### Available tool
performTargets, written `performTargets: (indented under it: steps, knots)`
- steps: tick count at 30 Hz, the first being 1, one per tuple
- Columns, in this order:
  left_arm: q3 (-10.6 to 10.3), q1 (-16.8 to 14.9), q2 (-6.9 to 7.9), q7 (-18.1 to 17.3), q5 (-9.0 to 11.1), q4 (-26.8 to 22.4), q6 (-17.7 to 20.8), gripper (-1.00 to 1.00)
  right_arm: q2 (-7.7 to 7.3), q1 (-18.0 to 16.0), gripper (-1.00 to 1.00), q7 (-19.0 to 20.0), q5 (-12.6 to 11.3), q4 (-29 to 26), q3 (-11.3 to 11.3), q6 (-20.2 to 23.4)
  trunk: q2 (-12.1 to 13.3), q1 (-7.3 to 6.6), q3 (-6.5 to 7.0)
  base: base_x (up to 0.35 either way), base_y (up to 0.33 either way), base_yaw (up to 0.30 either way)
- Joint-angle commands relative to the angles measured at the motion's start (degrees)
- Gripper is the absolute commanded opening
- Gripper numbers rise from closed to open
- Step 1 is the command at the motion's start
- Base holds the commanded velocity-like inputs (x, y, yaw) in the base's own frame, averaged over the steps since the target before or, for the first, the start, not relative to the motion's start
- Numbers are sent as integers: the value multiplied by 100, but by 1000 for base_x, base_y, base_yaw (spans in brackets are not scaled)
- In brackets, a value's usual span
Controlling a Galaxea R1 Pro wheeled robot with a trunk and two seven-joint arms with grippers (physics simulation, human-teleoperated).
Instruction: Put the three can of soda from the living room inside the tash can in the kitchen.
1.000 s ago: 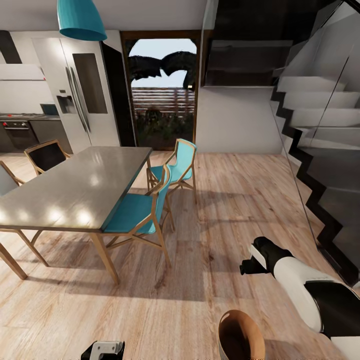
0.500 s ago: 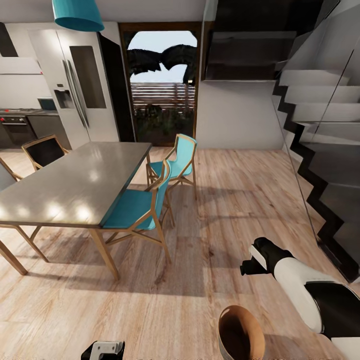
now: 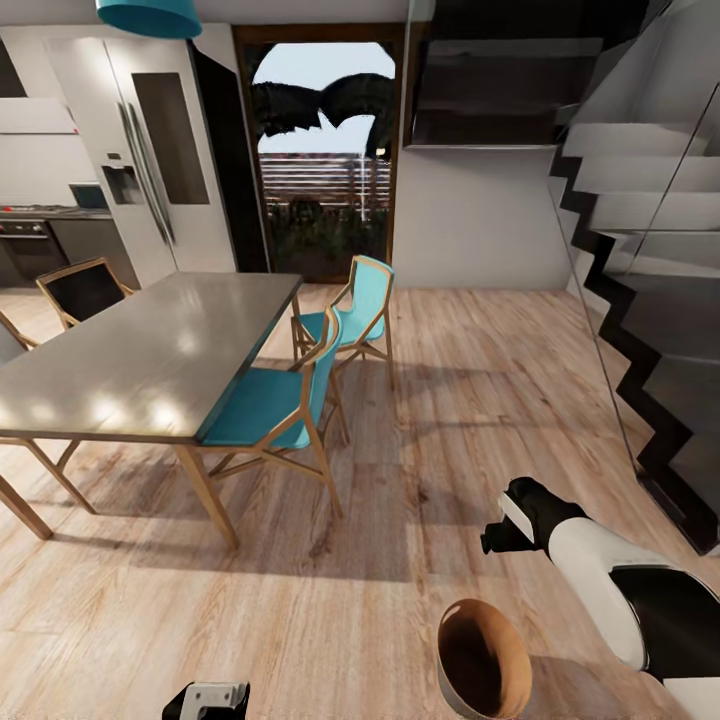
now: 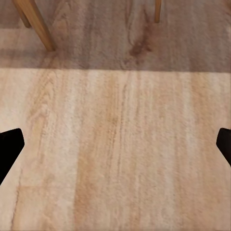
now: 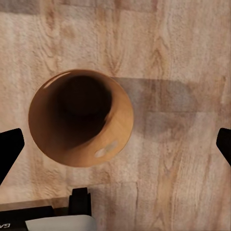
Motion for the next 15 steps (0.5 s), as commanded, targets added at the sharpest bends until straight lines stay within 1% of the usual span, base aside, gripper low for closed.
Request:
performTargets:
  steps: [1,8,15]
  knots:
    - [-1,0,0,0,0,0,1,100,0,1,100,0,1,0,1,-1,-42,23,-28,0,0,0]
    - [-2,0,0,0,0,3,2,100,2,10,100,0,2,0,1,-40,-322,176,-204,0,0,0]
    - [-7,-1,0,0,-1,2,3,100,6,13,100,0,7,2,7,-77,-603,330,-343,0,0,0]
